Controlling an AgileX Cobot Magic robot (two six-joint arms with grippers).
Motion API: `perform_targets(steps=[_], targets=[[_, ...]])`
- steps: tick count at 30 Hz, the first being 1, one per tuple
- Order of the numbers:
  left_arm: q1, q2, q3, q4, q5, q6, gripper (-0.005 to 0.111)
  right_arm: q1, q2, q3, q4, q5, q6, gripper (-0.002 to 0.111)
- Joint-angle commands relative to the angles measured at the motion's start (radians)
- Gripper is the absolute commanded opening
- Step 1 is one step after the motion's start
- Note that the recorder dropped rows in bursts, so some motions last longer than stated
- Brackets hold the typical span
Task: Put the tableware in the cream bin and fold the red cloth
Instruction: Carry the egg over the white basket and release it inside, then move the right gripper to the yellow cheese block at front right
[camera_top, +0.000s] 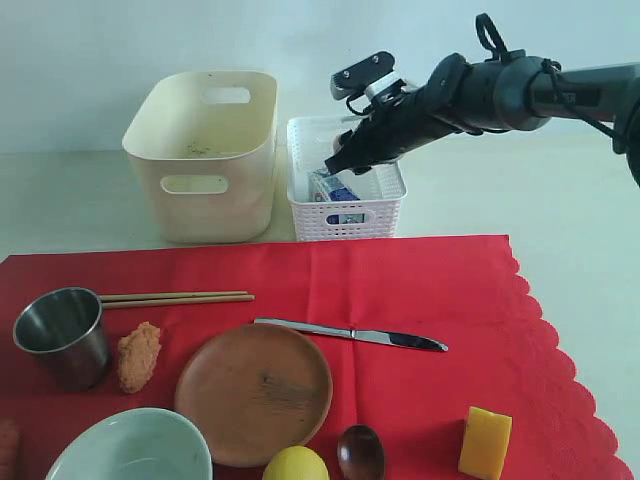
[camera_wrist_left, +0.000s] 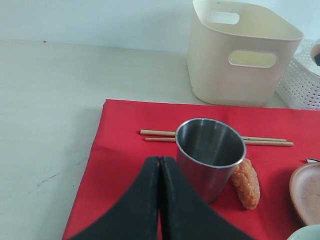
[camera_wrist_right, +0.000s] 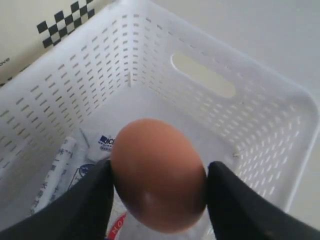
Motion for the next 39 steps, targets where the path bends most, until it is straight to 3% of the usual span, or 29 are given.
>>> perform_targets(steps=[1, 10, 20, 29, 39], targets=[[0.003, -0.005, 0.003, -0.002, -0.009, 0.002, 0.000, -0.005, -0.003, -0.007, -0.006, 0.006, 0.012, 0.049], [0.003, -0.005, 0.003, -0.002, -0.009, 0.002, 0.000, -0.005, -0.005, -0.007, -0.008, 0.039, 0.012, 0.069], [0.003, -0.005, 0.003, -0.002, -0.009, 0.002, 0.000, -0.005, -0.111, -0.007, -0.008, 0.122, 0.012, 0.069], [0.003, -0.005, 0.003, -0.002, -0.009, 0.002, 0.000, -0.005, -0.270, -0.007, -0.008, 0.376, 0.044, 0.069], [0.003, -0.005, 0.003, -0.002, -0.009, 0.002, 0.000, -0.003, -0.408, -0.007, -0.066, 0.625, 0.226, 0.069]])
